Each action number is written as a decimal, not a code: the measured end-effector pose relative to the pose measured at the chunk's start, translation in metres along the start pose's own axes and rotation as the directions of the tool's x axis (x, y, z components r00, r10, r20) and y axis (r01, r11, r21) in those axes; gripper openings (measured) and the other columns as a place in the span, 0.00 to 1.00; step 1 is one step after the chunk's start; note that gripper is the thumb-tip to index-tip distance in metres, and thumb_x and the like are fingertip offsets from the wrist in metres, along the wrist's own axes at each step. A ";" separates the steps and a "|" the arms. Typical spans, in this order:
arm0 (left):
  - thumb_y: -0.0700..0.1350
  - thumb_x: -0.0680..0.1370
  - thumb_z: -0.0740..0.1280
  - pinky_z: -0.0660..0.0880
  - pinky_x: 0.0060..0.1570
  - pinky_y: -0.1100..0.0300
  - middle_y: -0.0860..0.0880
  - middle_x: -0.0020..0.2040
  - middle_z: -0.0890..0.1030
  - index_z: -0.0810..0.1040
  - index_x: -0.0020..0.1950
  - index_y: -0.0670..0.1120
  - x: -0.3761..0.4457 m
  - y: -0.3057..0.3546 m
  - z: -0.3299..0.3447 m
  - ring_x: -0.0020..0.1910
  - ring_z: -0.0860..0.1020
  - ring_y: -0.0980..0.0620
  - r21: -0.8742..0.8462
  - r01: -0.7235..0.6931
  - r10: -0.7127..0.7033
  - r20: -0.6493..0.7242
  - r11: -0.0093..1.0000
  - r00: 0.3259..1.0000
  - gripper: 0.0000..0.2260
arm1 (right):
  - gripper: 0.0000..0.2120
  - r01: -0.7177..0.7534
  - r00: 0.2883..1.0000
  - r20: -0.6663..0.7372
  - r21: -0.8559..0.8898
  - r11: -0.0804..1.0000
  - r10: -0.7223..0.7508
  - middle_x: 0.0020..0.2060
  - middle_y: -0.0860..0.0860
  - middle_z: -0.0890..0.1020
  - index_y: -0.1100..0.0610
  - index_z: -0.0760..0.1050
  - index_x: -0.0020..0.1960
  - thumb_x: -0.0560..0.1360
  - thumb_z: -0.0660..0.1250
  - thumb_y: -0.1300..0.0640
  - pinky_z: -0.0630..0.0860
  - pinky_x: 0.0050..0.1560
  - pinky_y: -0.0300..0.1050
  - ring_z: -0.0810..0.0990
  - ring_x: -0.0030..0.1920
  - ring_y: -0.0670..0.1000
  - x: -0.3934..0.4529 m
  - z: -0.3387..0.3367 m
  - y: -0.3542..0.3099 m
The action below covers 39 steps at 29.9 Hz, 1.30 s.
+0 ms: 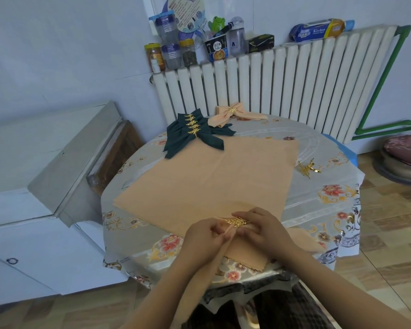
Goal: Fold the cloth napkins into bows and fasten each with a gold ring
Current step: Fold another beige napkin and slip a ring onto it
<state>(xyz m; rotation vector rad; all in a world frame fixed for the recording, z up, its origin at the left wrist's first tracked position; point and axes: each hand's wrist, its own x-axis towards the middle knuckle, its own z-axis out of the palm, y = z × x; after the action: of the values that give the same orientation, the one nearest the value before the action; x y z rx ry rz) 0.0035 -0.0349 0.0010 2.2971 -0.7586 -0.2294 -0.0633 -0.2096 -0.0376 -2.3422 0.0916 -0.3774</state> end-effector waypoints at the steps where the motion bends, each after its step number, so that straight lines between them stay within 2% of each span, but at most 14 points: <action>1: 0.48 0.73 0.72 0.72 0.49 0.61 0.55 0.53 0.80 0.73 0.33 0.52 0.001 0.000 -0.001 0.53 0.77 0.54 0.007 0.005 -0.005 0.021 1.000 1.000 0.11 | 0.18 -0.007 1.000 0.005 0.015 1.000 0.007 0.45 0.40 0.74 0.36 0.74 0.59 0.69 0.62 0.39 0.65 0.48 0.29 0.73 0.47 0.38 0.001 0.000 0.000; 4: 0.46 0.71 0.73 0.72 0.50 0.60 0.52 0.52 0.80 0.76 0.33 0.50 -0.001 -0.002 0.004 0.54 0.77 0.52 0.065 -0.062 0.058 0.064 0.996 0.996 0.08 | 0.15 -0.048 0.998 0.030 0.043 0.998 0.047 0.45 0.41 0.70 0.34 0.73 0.57 0.71 0.65 0.44 0.64 0.47 0.28 0.71 0.47 0.38 0.002 0.000 -0.001; 7: 0.49 0.72 0.72 0.68 0.58 0.59 0.53 0.58 0.77 0.81 0.38 0.49 -0.005 -0.004 0.012 0.61 0.69 0.53 0.199 -0.148 0.138 0.062 0.969 0.988 0.05 | 0.20 -0.078 0.996 0.054 0.000 0.997 0.078 0.47 0.45 0.67 0.34 0.71 0.62 0.70 0.60 0.40 0.65 0.50 0.35 0.70 0.47 0.43 0.004 0.000 -0.004; 11: 0.61 0.70 0.65 0.66 0.49 0.62 0.51 0.45 0.75 0.76 0.35 0.47 0.008 -0.009 0.015 0.49 0.70 0.50 0.323 -0.262 0.321 -0.145 0.909 0.936 0.17 | 0.30 -0.117 0.993 0.024 -0.008 0.993 0.117 0.54 0.49 0.65 0.44 0.58 0.73 0.72 0.58 0.41 0.64 0.58 0.38 0.69 0.53 0.47 -0.002 -0.001 -0.010; 13: 0.62 0.71 0.65 0.66 0.54 0.63 0.49 0.50 0.73 0.74 0.44 0.45 0.017 -0.012 0.020 0.53 0.70 0.51 0.214 -0.347 0.391 -0.215 0.913 0.895 0.20 | 0.28 -0.148 0.981 -0.123 0.029 0.989 0.150 0.54 0.50 0.67 0.51 0.61 0.73 0.76 0.63 0.48 0.64 0.58 0.39 0.70 0.54 0.48 -0.011 0.000 -0.010; 15: 0.63 0.74 0.62 0.61 0.63 0.65 0.51 0.63 0.70 0.72 0.63 0.48 0.021 -0.014 0.023 0.64 0.66 0.56 0.058 -0.334 0.337 -0.068 0.941 0.939 0.25 | 0.21 -0.184 0.946 -0.276 -0.013 0.983 0.174 0.53 0.50 0.70 0.56 0.68 0.68 0.77 0.65 0.54 0.67 0.54 0.41 0.72 0.53 0.49 -0.021 0.001 -0.010; 17: 0.65 0.74 0.56 0.58 0.63 0.62 0.55 0.66 0.72 0.67 0.70 0.57 0.024 -0.017 0.030 0.66 0.67 0.59 0.051 -0.300 0.297 0.058 0.953 0.953 0.26 | 0.14 -0.216 0.921 -0.332 0.000 0.976 0.204 0.50 0.47 0.71 0.57 0.71 0.61 0.76 0.66 0.59 0.67 0.48 0.39 0.73 0.50 0.49 -0.033 0.000 -0.013; 21: 0.68 0.71 0.52 0.55 0.57 0.62 0.58 0.61 0.77 0.72 0.66 0.61 0.021 -0.018 0.041 0.62 0.69 0.59 0.034 -0.210 0.211 -0.003 0.977 0.978 0.28 | 0.07 -0.231 0.929 -0.282 0.066 0.971 0.240 0.42 0.48 0.70 0.56 0.69 0.48 0.74 0.66 0.63 0.65 0.39 0.39 0.69 0.40 0.45 -0.047 0.007 -0.023; 24: 0.63 0.73 0.57 0.55 0.57 0.62 0.58 0.59 0.76 0.72 0.66 0.61 0.017 -0.014 0.045 0.61 0.69 0.59 0.005 -0.164 0.164 -0.023 0.986 0.986 0.22 | 0.08 -0.203 0.948 -0.239 0.052 0.978 0.210 0.41 0.48 0.68 0.54 0.65 0.44 0.76 0.63 0.63 0.67 0.37 0.42 0.68 0.38 0.46 -0.053 0.018 -0.035; 26: 0.59 0.74 0.61 0.58 0.63 0.58 0.58 0.57 0.77 0.73 0.65 0.61 0.019 -0.013 0.043 0.61 0.70 0.57 -0.078 -0.106 0.106 -0.010 0.991 0.994 0.19 | 0.08 -0.191 0.959 -0.205 0.030 0.981 0.193 0.41 0.45 0.66 0.53 0.63 0.44 0.77 0.60 0.63 0.66 0.35 0.39 0.67 0.36 0.44 -0.054 0.021 -0.042; 30: 0.61 0.70 0.60 0.62 0.67 0.49 0.59 0.57 0.78 0.74 0.61 0.66 0.020 -0.009 0.036 0.62 0.72 0.56 -0.177 0.019 -0.011 0.048 0.984 0.999 0.20 | 0.07 -0.244 0.960 -0.147 -0.020 0.970 0.238 0.42 0.46 0.66 0.53 0.64 0.44 0.77 0.60 0.62 0.65 0.36 0.41 0.68 0.36 0.45 -0.054 0.019 -0.045; 34: 0.62 0.71 0.56 0.56 0.60 0.60 0.58 0.62 0.76 0.72 0.65 0.63 0.012 -0.006 0.037 0.64 0.67 0.57 -0.041 -0.043 0.044 0.011 0.998 0.999 0.23 | 0.04 -0.256 0.960 -0.119 -0.010 0.967 0.253 0.45 0.47 0.70 0.50 0.66 0.47 0.76 0.62 0.57 0.67 0.38 0.36 0.71 0.39 0.44 -0.047 0.003 -0.046; 36: 0.64 0.71 0.56 0.53 0.56 0.63 0.58 0.63 0.74 0.72 0.66 0.62 0.010 -0.006 0.037 0.64 0.65 0.57 -0.020 -0.067 0.067 -0.010 0.998 0.998 0.24 | 0.03 -0.300 0.941 -0.170 -0.028 0.953 0.292 0.46 0.46 0.72 0.50 0.70 0.49 0.77 0.63 0.52 0.70 0.41 0.39 0.73 0.41 0.45 -0.033 -0.012 -0.041; 39: 0.68 0.69 0.54 0.59 0.65 0.56 0.56 0.61 0.76 0.74 0.65 0.60 0.007 -0.010 0.040 0.63 0.69 0.56 -0.093 -0.088 0.085 -0.031 0.992 0.996 0.27 | 0.06 -0.312 0.931 -0.249 -0.158 0.937 0.268 0.48 0.46 0.74 0.48 0.77 0.51 0.77 0.63 0.50 0.72 0.41 0.43 0.76 0.44 0.49 -0.013 -0.023 -0.028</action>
<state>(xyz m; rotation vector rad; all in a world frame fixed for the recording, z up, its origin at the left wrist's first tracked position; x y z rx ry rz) -0.0005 -0.0555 -0.0347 2.1693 -0.8145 -0.1902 -0.0836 -0.2031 -0.0059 -2.4203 0.6052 -0.5008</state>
